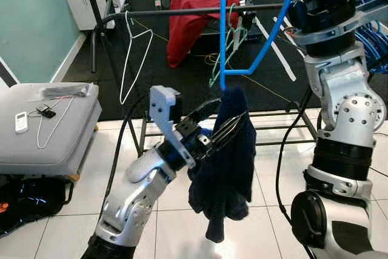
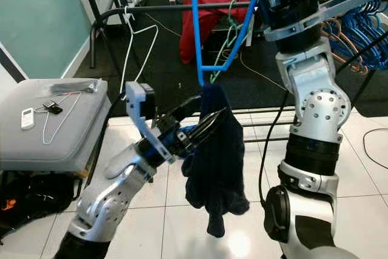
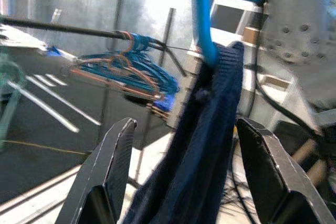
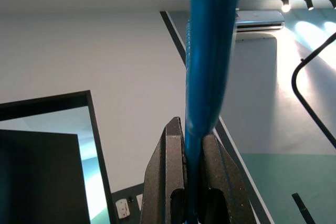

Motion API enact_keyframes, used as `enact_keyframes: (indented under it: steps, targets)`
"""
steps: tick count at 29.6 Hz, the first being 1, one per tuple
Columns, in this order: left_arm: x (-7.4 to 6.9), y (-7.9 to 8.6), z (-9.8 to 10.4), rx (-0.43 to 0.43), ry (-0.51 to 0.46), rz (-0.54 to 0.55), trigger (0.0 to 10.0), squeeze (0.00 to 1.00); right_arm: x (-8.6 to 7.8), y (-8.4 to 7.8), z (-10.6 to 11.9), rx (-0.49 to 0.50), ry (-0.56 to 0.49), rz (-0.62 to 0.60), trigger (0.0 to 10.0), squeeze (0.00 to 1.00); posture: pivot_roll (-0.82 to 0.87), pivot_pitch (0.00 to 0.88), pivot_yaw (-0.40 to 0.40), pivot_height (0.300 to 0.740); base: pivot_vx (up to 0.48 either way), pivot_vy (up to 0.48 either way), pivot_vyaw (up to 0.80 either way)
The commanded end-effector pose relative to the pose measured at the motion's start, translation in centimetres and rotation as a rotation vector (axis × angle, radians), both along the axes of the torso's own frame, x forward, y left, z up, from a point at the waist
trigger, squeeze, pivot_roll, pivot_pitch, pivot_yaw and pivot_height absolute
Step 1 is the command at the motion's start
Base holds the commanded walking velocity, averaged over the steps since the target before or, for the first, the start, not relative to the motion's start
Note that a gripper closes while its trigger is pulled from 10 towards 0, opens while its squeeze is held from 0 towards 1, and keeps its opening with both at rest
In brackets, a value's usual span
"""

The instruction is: Hang hanger

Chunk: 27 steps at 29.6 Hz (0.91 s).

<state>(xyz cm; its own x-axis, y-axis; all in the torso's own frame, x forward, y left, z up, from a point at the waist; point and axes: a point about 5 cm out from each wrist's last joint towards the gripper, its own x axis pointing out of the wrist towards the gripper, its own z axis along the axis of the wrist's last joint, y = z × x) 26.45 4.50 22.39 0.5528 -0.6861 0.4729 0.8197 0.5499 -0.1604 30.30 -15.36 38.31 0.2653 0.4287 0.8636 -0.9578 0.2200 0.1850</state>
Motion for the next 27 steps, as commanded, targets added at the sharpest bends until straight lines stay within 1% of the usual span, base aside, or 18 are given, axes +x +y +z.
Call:
enact_keyframes:
  steps: [1,5,6,7,18,21,22,24,25,26,27]
  targets:
    - [0.3,-0.2,-0.2,0.009,0.000,0.032,10.0,0.00,-0.4,0.0,0.8,0.007,-0.038,0.009,0.0,0.00,-0.12,0.099,0.036,0.740,0.000,0.000,0.00]
    - [0.5,-0.2,-0.2,0.021,-0.011,0.068,10.0,0.00,-0.4,0.0,0.9,0.009,-0.041,0.010,0.0,0.00,-0.12,0.100,0.036,0.740,0.000,0.000,0.00]
    - [0.5,-0.1,-0.2,0.024,-0.017,0.077,7.0,0.00,-0.4,-0.1,0.9,0.010,-0.042,0.011,0.0,0.00,-0.12,0.100,0.035,0.740,0.000,0.000,0.00]
    - [0.5,-0.1,-0.2,0.027,-0.024,0.080,0.0,0.00,-0.4,-0.1,0.9,0.010,-0.042,0.011,0.0,0.00,-0.12,0.100,0.035,0.740,0.000,0.000,0.00]
    - [0.4,-0.5,-0.3,0.033,-0.052,0.079,0.0,0.00,-0.1,0.1,0.9,-0.001,-0.033,-0.007,0.0,0.00,-0.12,0.100,0.029,0.740,0.000,0.000,0.00]
    - [0.4,-0.5,0.0,0.003,-0.047,0.072,0.0,0.00,1.0,0.8,0.0,-0.125,0.007,-0.170,0.0,0.00,-0.12,0.100,0.028,0.740,0.000,0.000,0.00]
    - [0.4,-0.5,0.1,-0.008,-0.046,0.071,0.0,0.00,1.4,1.3,-0.6,-0.181,0.018,-0.230,0.0,0.00,-0.12,0.100,0.027,0.740,0.000,0.000,0.00]
    - [0.4,-0.4,0.2,-0.017,-0.045,0.072,0.0,0.00,1.7,1.9,-1.1,-0.236,0.025,-0.282,0.0,0.00,-0.12,0.099,0.027,0.740,0.000,0.000,0.00]
    - [0.4,-0.4,0.2,-0.017,-0.045,0.072,0.0,0.00,1.7,1.9,-1.1,-0.236,0.025,-0.282,0.0,0.00,-0.12,0.099,0.027,0.740,0.000,0.000,0.00]
    - [0.4,-0.4,0.2,-0.021,-0.046,0.074,0.0,0.00,1.9,2.3,-1.5,-0.266,0.028,-0.306,0.0,0.00,-0.12,0.099,0.027,0.740,0.000,0.000,0.00]
    - [0.4,-0.4,0.2,-0.021,-0.046,0.074,0.0,0.00,1.9,2.3,-1.5,-0.266,0.028,-0.306,0.0,0.00,-0.12,0.099,0.027,0.740,0.000,0.000,0.00]
